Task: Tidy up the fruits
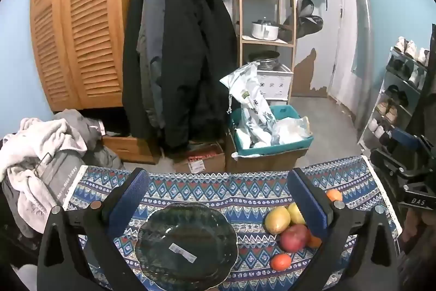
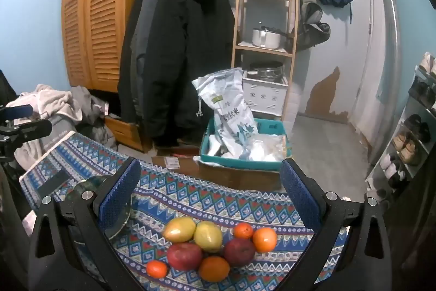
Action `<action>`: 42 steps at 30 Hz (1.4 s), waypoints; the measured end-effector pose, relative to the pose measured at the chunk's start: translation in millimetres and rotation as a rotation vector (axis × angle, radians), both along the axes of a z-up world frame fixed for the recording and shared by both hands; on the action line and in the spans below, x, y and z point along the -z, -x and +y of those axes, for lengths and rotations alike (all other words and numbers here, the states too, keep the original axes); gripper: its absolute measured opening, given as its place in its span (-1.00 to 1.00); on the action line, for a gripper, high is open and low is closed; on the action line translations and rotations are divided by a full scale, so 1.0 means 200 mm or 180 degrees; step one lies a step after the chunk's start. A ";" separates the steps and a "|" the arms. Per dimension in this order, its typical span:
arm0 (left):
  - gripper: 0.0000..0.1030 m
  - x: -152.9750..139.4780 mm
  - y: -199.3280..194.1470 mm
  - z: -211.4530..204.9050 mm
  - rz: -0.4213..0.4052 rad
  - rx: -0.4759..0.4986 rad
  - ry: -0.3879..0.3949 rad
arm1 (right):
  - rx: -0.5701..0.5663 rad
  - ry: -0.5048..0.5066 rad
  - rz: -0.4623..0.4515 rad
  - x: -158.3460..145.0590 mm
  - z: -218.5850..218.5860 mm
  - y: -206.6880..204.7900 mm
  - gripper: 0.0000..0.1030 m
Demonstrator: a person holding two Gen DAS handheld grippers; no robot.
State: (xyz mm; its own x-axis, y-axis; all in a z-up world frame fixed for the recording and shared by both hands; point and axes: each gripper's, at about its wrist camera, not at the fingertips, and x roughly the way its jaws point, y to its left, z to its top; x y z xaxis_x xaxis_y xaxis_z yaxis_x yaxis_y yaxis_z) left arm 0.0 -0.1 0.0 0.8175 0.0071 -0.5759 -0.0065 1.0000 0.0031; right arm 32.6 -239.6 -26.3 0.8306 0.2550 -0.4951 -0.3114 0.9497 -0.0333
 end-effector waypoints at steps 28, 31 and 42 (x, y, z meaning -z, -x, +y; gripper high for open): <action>0.99 -0.01 0.02 0.00 -0.0127 0.0052 -0.0057 | 0.0020 0.0057 0.0000 0.00 0.01 0.00 0.94; 0.99 0.00 0.02 0.00 -0.0115 0.0067 -0.0049 | 0.0019 0.0078 0.0006 0.00 0.00 0.00 0.94; 0.99 0.01 0.03 -0.01 -0.0109 0.0070 -0.0026 | 0.0024 0.0053 -0.0004 0.00 -0.02 0.01 0.94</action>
State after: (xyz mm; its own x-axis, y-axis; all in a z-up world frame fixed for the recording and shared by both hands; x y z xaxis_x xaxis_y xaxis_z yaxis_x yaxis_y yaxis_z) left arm -5.6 -2.2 -2.1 0.8367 -0.0063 -0.5476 0.0151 0.9998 0.0115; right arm 31.5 -242.7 -26.4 0.8330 0.2404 -0.4983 -0.3042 0.9513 -0.0495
